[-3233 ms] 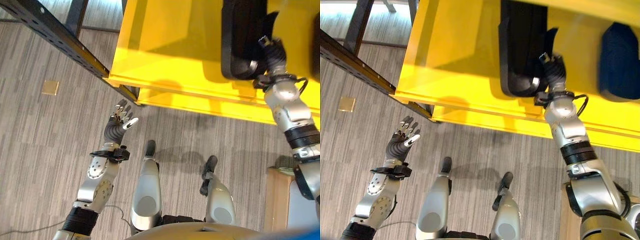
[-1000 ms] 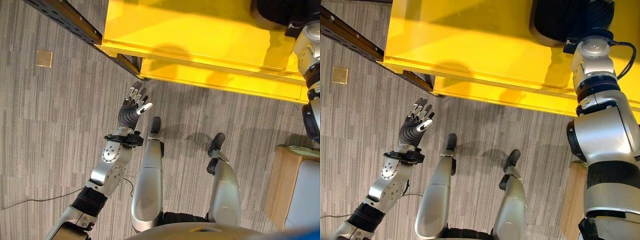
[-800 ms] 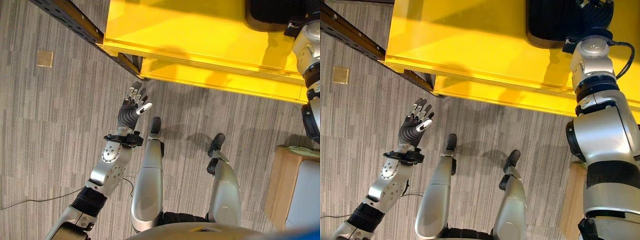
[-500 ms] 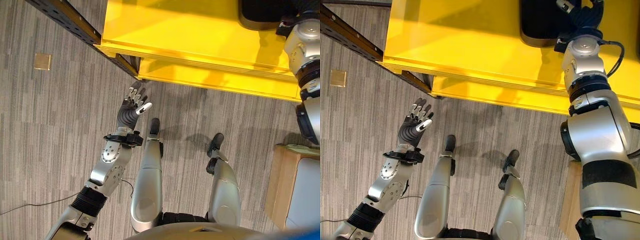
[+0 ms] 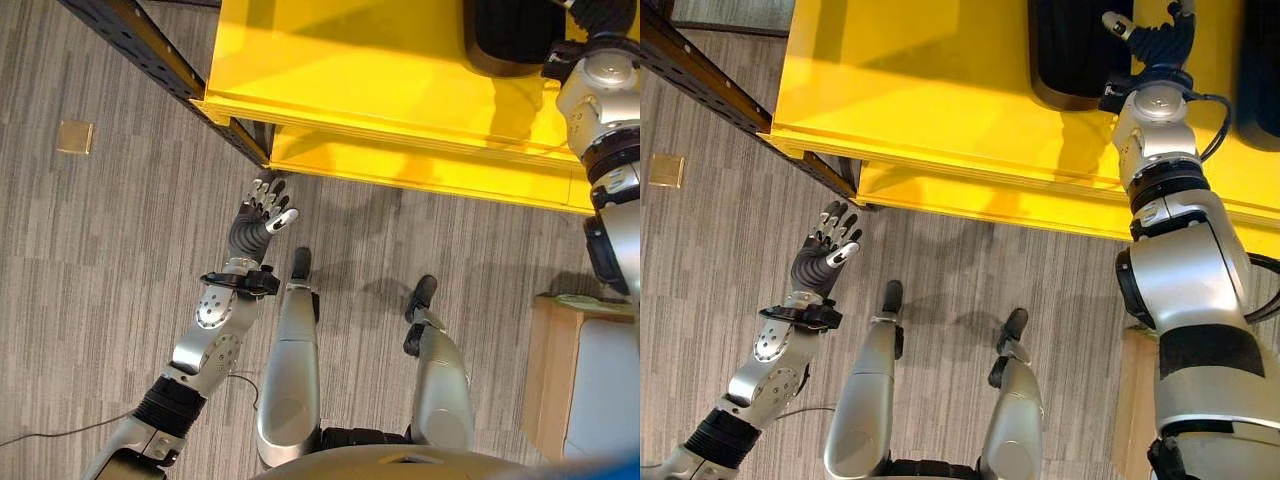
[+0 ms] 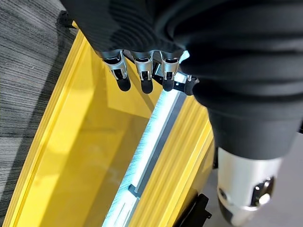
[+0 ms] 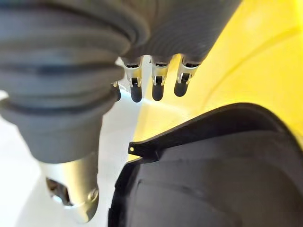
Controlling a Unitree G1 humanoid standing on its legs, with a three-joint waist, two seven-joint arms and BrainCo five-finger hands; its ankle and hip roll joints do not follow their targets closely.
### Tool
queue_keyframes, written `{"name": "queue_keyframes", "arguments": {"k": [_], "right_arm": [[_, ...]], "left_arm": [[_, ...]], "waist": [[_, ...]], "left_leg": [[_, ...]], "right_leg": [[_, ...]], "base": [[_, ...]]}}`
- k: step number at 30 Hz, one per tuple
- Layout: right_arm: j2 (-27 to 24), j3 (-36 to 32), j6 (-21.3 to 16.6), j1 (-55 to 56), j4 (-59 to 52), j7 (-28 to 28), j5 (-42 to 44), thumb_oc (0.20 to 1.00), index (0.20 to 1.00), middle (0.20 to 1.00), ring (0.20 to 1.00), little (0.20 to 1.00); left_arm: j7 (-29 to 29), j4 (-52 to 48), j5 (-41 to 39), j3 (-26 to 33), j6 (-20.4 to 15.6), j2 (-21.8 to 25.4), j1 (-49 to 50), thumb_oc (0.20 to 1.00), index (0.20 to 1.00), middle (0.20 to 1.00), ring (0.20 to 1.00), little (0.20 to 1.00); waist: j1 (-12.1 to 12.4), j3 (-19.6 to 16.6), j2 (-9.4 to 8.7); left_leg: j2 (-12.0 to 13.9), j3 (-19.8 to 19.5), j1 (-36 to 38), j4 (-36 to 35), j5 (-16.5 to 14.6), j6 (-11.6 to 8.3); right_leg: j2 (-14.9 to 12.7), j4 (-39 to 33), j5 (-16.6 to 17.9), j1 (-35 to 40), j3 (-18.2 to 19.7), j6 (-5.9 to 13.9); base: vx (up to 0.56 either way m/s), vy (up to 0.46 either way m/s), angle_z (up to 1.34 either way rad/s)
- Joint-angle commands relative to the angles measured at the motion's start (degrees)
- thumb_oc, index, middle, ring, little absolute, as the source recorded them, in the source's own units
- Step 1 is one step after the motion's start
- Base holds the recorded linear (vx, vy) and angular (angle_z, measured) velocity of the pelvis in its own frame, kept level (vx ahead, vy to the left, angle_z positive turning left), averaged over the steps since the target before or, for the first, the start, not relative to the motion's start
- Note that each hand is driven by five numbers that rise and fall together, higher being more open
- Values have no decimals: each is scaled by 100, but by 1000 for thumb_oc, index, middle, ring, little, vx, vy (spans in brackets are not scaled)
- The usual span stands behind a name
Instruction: Move parts from the plastic box to the shelf.
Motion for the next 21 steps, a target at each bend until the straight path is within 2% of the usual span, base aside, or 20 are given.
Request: {"name": "queue_keyframes", "arguments": {"k": [1, 13, 21], "right_arm": [[-59, -69, -319, 245, -303, -12, 107, 1000, 1000, 1000, 1000, 1000], [128, -192, -405, 333, -445, -3, 255, 1000, 1000, 1000, 1000, 1000], [298, -248, -376, 260, -166, 33, 376, 1000, 1000, 1000, 1000, 1000]], "left_arm": [[-104, -222, 11, 106, -241, 64, 218, 1000, 1000, 1000, 1000, 1000], [-139, -204, -42, 119, -219, 119, 305, 1000, 1000, 1000, 1000, 1000], [-144, -196, -34, 56, -183, 127, 310, 1000, 1000, 1000, 1000, 1000]], "waist": [[95, -136, 15], [106, -163, -18], [162, -98, 16]], "left_leg": [[190, -60, 42, -173, -181, -80], [196, -72, 74, -47, -245, -44], [143, -85, -16, 17, -246, -20]], "right_leg": [[19, 909, -1139, 492, -71, -23], [36, 935, -1125, 589, -84, -16], [15, 1002, -1149, 542, -90, -23]], "base": [[0, 0, 0], [0, 0, 0], [2, 4, 1]]}}
